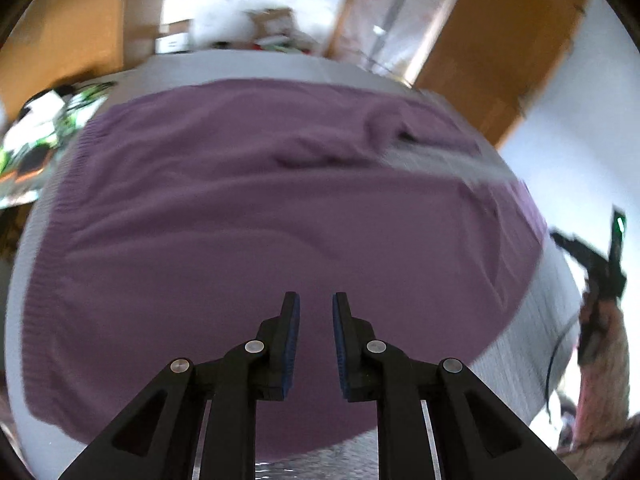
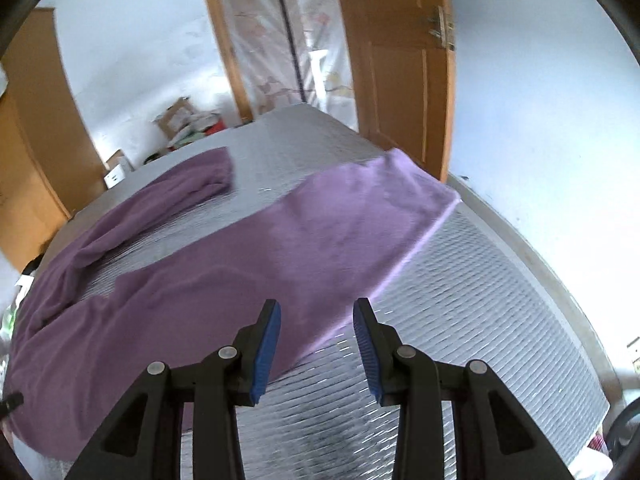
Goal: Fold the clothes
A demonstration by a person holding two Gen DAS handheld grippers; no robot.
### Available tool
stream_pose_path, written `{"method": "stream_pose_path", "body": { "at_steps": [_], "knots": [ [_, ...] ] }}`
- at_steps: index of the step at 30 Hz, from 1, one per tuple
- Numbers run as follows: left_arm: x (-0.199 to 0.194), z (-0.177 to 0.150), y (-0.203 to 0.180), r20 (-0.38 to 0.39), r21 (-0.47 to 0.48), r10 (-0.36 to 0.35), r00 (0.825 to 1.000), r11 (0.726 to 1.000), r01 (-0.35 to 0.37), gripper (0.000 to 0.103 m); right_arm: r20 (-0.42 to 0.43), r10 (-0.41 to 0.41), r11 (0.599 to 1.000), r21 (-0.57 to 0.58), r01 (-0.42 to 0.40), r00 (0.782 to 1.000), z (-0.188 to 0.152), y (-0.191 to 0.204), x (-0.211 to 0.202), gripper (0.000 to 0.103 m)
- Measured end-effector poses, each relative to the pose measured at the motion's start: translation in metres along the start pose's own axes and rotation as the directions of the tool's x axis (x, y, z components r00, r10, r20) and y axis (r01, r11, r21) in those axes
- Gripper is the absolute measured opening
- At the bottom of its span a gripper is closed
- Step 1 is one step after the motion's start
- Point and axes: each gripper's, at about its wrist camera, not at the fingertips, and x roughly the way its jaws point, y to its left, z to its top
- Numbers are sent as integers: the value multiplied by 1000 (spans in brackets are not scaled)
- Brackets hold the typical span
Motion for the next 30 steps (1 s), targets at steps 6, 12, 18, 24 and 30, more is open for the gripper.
{"method": "stream_pose_path", "body": {
  "at_steps": [6, 12, 18, 24, 30],
  "knots": [
    [12, -16, -39, -55, 178, -23, 998, 984, 32, 20, -31, -45, 996, 76, 47, 999, 14, -31, 23, 38],
    [13, -30, -47, -78, 205, 1, 997, 979, 15, 20, -39, -85, 989, 121, 89, 996, 22, -48, 37, 38],
    [9, -41, -57, -74, 260, 29, 997, 965, -9, 20, -56, -98, 987, 119, 104, 994, 31, -49, 46, 38],
    [9, -44, -66, -75, 302, 41, 996, 953, -16, 20, -65, -101, 988, 108, 108, 993, 35, -44, 56, 41],
    [6, -50, -69, -74, 343, 54, 996, 939, -25, 21, -73, -97, 987, 120, 106, 993, 38, -43, 60, 41]
  ]
}}
